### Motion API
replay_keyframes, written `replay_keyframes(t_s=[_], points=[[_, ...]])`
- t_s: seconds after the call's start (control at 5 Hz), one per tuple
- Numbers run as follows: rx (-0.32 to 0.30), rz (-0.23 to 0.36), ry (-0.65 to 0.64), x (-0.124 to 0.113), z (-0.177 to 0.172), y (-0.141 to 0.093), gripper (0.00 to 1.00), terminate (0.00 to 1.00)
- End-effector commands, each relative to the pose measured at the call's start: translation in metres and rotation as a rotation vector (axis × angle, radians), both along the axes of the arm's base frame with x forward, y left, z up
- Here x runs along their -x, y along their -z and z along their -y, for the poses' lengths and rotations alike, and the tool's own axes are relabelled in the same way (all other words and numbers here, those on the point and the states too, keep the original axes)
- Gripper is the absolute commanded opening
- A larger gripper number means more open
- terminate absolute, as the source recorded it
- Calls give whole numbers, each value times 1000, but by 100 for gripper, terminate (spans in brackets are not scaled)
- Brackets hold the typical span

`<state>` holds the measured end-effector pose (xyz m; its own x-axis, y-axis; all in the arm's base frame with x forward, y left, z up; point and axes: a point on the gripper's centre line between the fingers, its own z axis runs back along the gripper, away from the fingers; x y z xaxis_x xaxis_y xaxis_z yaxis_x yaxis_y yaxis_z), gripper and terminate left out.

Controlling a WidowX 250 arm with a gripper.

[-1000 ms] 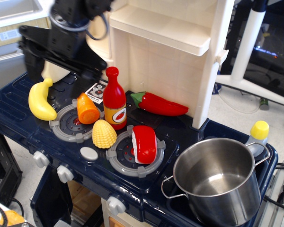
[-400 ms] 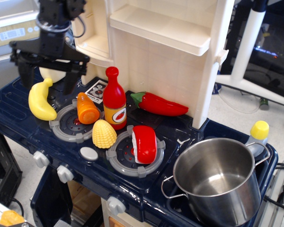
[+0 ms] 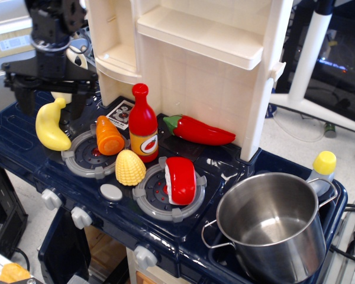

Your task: Put banana in pot or pan

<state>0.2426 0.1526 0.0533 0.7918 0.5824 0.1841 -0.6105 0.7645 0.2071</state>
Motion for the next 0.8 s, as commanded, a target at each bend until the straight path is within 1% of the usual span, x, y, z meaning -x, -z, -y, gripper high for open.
replay_keyframes(t_s=[0.0, 0.2, 0.4, 0.6], points=[[-3, 55, 12, 7, -17, 17, 100, 0], [39, 43, -13, 4, -17, 28, 0, 0], [24, 47, -14, 9, -12, 12, 0, 0], [-27, -31, -56, 21, -2, -28, 0, 0]])
